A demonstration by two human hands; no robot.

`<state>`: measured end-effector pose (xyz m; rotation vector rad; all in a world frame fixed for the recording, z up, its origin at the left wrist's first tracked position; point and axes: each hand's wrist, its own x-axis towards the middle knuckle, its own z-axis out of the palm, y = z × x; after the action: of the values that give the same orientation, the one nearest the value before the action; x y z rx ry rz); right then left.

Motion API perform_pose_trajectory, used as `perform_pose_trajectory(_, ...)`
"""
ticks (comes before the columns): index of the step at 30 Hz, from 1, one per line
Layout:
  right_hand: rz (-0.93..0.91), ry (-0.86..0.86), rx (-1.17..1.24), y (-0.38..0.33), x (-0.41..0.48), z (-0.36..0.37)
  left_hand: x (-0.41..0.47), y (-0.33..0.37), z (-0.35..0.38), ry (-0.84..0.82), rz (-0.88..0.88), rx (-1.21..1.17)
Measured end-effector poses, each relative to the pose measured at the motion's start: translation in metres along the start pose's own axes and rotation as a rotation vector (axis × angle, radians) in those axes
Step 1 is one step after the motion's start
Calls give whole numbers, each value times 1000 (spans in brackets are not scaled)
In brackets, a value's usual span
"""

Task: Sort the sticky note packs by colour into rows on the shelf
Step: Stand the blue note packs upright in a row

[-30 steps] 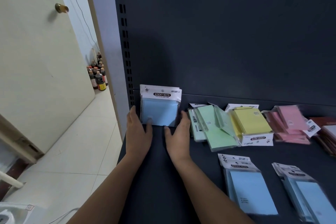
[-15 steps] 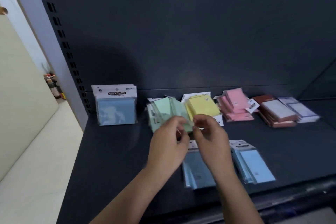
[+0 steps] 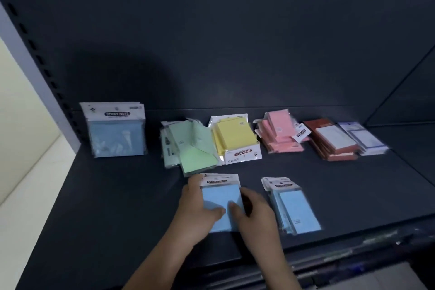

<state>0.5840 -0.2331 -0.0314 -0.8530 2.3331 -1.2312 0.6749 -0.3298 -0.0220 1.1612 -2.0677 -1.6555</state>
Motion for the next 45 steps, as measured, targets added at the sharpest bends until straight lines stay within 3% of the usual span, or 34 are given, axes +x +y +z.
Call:
perform_pose_trajectory(3, 94, -51, 238, -1, 4, -1, -5, 5, -6, 66, -47, -279)
perform_pose_trajectory(7, 182, -203, 602, -11, 8, 0, -19, 1, -25, 152, 59, -239)
perform_pose_trajectory(12, 94, -347, 683, -38, 8, 26, -40, -13, -74, 222, 143, -337)
perform_pose_trajectory(17, -162, -305, 578, -90, 24, 79, -31, -19, -123, 442, 248, -447)
perform_pose_trajectory(22, -293, -106, 506, -122, 57, 142, 19, -28, -163, 549, 335, -208)
perform_pose_trajectory(29, -348, 104, 226, -109, 82, 193, 72, -60, -159, 645, 234, 37)
perform_pose_trajectory(33, -252, 2, 272, -104, 85, 205, 77, -71, -151, 654, 214, 16)
perform_pose_trajectory(36, -260, -87, 130, -101, 91, 214, 81, -74, -151, 640, 174, 21)
perform_pose_trajectory(45, -244, -88, -28, -111, 92, 220, 82, -72, -154, 673, 226, 8)
